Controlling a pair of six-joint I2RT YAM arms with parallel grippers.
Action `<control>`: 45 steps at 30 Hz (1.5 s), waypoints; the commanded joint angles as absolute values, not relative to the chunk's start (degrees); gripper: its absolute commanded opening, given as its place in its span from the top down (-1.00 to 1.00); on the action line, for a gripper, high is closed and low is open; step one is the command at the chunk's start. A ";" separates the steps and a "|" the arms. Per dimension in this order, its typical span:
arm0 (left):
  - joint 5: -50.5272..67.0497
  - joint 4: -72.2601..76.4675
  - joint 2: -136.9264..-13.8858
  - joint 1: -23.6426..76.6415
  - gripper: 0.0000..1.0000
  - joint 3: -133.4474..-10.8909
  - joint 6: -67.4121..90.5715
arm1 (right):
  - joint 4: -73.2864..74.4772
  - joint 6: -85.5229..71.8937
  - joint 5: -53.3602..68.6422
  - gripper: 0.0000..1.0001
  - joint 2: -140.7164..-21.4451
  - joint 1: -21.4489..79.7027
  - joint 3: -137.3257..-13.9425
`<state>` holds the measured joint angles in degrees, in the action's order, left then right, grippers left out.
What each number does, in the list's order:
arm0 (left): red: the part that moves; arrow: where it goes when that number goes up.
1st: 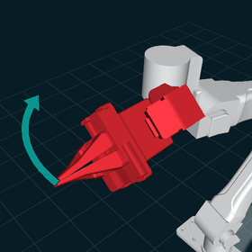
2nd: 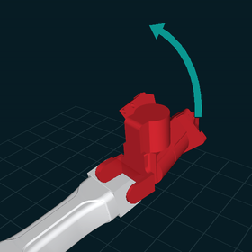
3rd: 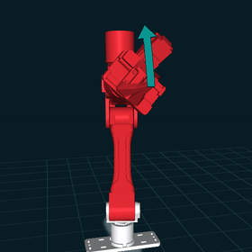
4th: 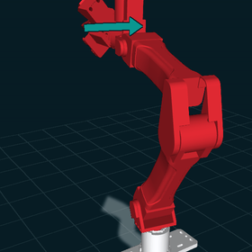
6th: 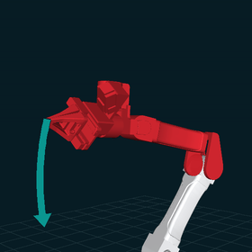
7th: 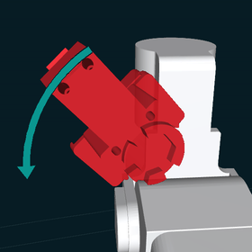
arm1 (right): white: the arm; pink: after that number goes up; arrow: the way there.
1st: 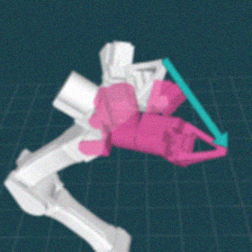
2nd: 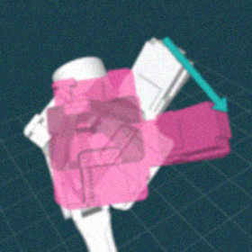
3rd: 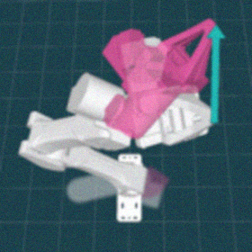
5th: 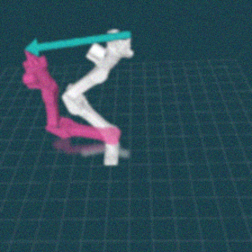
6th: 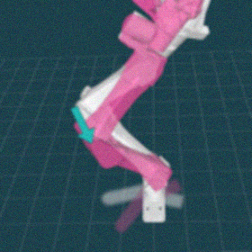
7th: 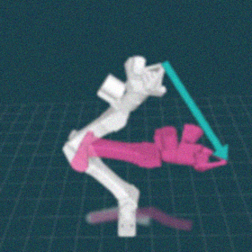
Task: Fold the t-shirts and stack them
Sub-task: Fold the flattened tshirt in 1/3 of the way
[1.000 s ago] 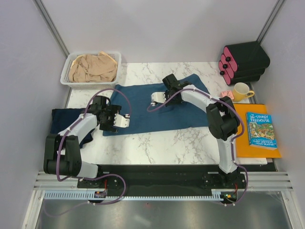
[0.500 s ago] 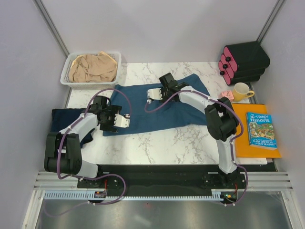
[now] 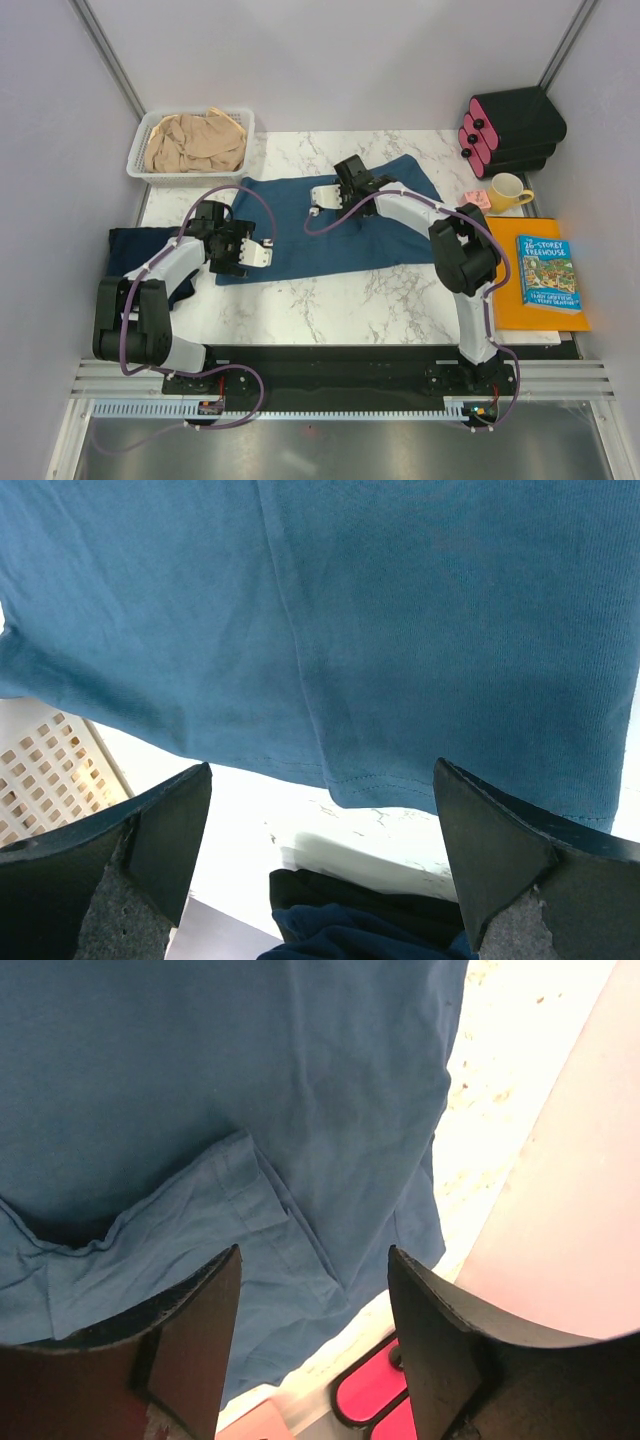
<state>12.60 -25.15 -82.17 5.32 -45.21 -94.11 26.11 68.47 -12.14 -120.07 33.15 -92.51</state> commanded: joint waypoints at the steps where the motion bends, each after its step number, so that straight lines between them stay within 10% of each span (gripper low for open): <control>1: 14.24 -24.08 -82.62 5.01 -0.97 -46.41 -93.16 | 25.57 61.81 -15.20 -0.33 -116.20 32.52 -94.40; 9: 14.68 -23.91 -83.58 5.10 -0.97 -46.32 -93.52 | 37.87 54.41 -8.89 1.00 -108.29 24.80 -85.45; 14: 14.77 -23.99 -84.99 5.10 -0.26 -47.02 -94.39 | 43.50 55.90 -3.61 1.00 -101.88 20.40 -77.79; 15: 15.03 -24.08 -85.16 5.10 0.37 -47.28 -94.74 | 45.51 56.33 -3.08 1.00 -101.17 19.61 -77.17; 21: 15.38 -24.52 -86.66 5.19 0.96 -49.04 -94.92 | 49.57 56.43 -0.18 1.00 -99.14 17.85 -73.57; 45: 16.88 -36.39 -89.47 5.54 0.96 -50.54 -96.85 | 44.65 55.02 -1.23 1.00 -108.81 11.87 -68.20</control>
<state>15.59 -32.05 -89.34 5.34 -49.28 -94.15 46.96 55.24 -0.97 -105.89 12.69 -67.96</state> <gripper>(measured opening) 0.025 0.006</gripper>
